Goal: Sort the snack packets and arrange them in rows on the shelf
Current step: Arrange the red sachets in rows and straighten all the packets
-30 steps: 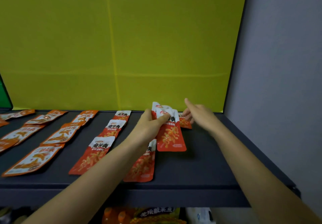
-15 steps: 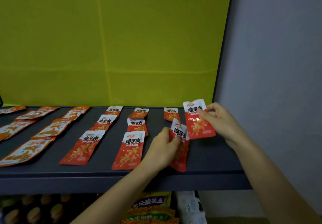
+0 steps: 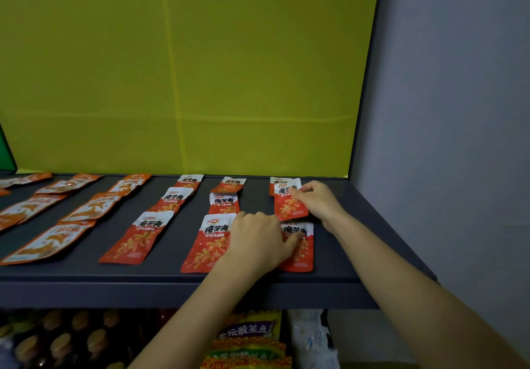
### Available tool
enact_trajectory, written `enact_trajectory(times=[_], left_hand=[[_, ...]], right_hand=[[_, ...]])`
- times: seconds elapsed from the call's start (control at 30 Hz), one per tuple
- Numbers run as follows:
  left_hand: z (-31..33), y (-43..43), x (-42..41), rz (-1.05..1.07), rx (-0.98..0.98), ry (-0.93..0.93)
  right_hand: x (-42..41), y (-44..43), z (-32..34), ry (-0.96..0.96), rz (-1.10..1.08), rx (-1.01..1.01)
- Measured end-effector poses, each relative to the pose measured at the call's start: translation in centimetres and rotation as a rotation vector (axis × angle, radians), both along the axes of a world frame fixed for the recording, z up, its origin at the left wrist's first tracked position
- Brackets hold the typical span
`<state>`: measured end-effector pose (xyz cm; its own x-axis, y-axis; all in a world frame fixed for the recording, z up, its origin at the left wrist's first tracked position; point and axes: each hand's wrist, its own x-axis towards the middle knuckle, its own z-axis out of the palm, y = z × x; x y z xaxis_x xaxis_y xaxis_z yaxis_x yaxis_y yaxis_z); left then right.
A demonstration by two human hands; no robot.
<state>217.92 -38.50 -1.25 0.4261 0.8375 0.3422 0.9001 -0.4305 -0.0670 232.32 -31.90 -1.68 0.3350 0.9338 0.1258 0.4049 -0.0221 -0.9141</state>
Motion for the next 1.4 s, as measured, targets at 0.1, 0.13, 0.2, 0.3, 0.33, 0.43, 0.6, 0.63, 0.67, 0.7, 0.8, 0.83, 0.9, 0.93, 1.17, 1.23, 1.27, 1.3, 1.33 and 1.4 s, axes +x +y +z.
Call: enact_trajectory(times=[0.1, 0.13, 0.2, 0.3, 0.33, 0.43, 0.6, 0.63, 0.67, 0.7, 0.8, 0.83, 0.9, 0.93, 1.17, 1.23, 1.27, 1.3, 1.33, 1.4], left_hand=[[-0.1, 0.4, 0.1, 0.004, 0.009, -0.011], [-0.1, 0.4, 0.2, 0.002, 0.016, -0.015], [-0.3, 0.3, 0.2, -0.003, 0.031, -0.021], [-0.2, 0.3, 0.3, 0.002, 0.042, -0.023], [-0.1, 0.3, 0.2, 0.011, 0.037, -0.026], [0.5, 0.3, 0.3, 0.049, 0.012, -0.093], [0.9, 3.2, 1.4, 0.115, 0.018, -0.253], [1.0, 4.1, 1.6, 0.118, -0.029, -0.282], [1.0, 5.0, 1.8, 0.117, -0.086, -0.31], [0.9, 5.8, 2.0, 0.112, -0.142, -0.337], [0.6, 7.6, 2.9, 0.104, -0.297, -0.411], [0.5, 8.0, 3.2, 0.111, -0.344, -0.427], [0.0, 8.7, 3.5, 0.129, -0.41, -0.444], [-0.2, 8.9, 3.6, 0.133, -0.424, -0.448], [-1.0, 9.4, 3.9, 0.105, -0.377, -0.416], [-1.1, 9.4, 4.0, 0.104, -0.355, -0.403], [-1.1, 9.4, 4.0, 0.106, -0.346, -0.397], [-1.1, 9.3, 4.1, 0.107, -0.337, -0.389], [-1.1, 9.3, 4.1, 0.107, -0.329, -0.381], [-1.1, 9.2, 4.2, 0.105, -0.321, -0.372]], right_hand=[[-0.1, 0.0, -0.3, -0.198, -0.029, -0.029], [-0.1, 0.0, -0.3, -0.272, -0.04, -0.042], [-0.1, -0.2, -0.2, -0.368, -0.061, -0.065], [0.3, -0.2, -0.3, -0.484, -0.081, -0.107], [0.4, -0.2, -0.4, -0.506, -0.082, -0.116], [0.7, -0.1, -0.6, -0.534, -0.081, -0.123], [1.0, 0.4, -1.0, -0.514, -0.097, -0.107], [1.0, 0.4, -0.9, -0.503, -0.098, -0.093], [1.1, 0.2, -0.8, -0.486, -0.095, -0.078], [1.3, 0.1, -0.7, -0.464, -0.088, -0.063], [1.7, 0.1, -0.6, -0.432, -0.036, -0.043], [1.7, 0.1, -0.7, -0.442, -0.012, -0.048], [1.6, 0.2, -0.7, -0.509, 0.04, -0.081], [1.5, 0.2, -0.7, -0.556, 0.059, -0.102], [1.4, 0.1, -0.7, -0.684, 0.13, -0.151], [1.3, 0.1, -0.8, -0.702, 0.13, -0.147], [1.3, 0.1, -0.8, -0.709, 0.129, -0.148], [1.2, 0.1, -0.8, -0.716, 0.128, -0.149], [1.2, 0.1, -0.9, -0.722, 0.128, -0.15], [1.1, 0.1, -0.9, -0.722, 0.123, -0.141]])
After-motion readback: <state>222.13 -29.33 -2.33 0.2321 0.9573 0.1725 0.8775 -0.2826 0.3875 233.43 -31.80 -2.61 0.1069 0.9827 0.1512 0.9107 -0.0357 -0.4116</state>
